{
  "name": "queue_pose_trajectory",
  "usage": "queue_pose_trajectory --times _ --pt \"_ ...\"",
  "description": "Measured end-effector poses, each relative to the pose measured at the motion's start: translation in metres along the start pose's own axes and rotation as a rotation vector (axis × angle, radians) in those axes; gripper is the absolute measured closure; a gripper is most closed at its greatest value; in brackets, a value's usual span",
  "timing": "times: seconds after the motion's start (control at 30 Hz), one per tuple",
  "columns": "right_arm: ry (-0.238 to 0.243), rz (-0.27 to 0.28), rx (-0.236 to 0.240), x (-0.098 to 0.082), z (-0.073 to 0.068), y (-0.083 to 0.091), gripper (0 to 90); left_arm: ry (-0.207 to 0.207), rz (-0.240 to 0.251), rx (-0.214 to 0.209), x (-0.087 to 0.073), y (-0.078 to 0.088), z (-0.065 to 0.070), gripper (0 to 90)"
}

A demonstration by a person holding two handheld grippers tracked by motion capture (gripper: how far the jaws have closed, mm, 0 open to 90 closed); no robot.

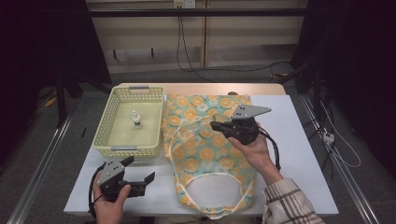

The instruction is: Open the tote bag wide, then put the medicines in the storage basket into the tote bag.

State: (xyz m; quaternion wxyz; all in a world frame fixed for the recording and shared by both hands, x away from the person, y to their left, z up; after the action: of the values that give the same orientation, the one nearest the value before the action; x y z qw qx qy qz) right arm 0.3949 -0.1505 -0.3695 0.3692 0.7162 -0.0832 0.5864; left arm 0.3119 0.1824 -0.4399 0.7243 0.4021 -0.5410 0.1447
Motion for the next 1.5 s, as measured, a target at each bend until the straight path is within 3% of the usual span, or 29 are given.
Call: queue_pose_trajectory --times 0.2,0.27,0.4,0.57,0.87,1.17,1.5 --pt "-0.006 -0.001 0.003 -0.001 0.002 0.001 90.0 0.011 -0.047 -0.024 0.000 -0.002 -0.004 6.0" --pt "-0.013 0.002 0.003 -0.001 0.004 0.001 90.0 0.034 -0.054 -0.042 0.001 -0.002 -0.006 6.7" --pt "-0.017 -0.004 0.003 -0.002 0.005 0.000 90.0 0.022 -0.078 -0.044 0.008 -0.001 -0.011 6.9" --pt "-0.023 -0.008 0.011 -0.005 0.005 -0.002 90.0 0.017 -0.089 -0.078 0.021 -0.002 -0.016 6.9" --pt "-0.017 -0.019 0.017 -0.007 0.004 -0.005 90.0 0.021 -0.134 -0.016 0.044 -0.011 -0.039 6.9" --pt "-0.017 -0.021 0.018 -0.007 0.003 -0.006 90.0 -0.006 -0.140 0.019 0.067 -0.025 -0.066 8.9" --pt "-0.016 -0.016 0.017 -0.006 0.004 -0.005 90.0 0.003 -0.201 0.077 0.084 -0.047 -0.101 9.0"
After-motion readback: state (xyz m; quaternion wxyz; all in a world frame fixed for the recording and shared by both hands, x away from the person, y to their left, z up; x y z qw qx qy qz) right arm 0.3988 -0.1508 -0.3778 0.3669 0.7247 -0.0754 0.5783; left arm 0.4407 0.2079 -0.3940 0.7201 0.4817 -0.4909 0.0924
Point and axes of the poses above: each handheld gripper's, and its own axes: y roughly backward along the jaws, x roughly out of its top, z roughly to its right, the point moved 4 cm from there along -y, roughly forward along the jaws
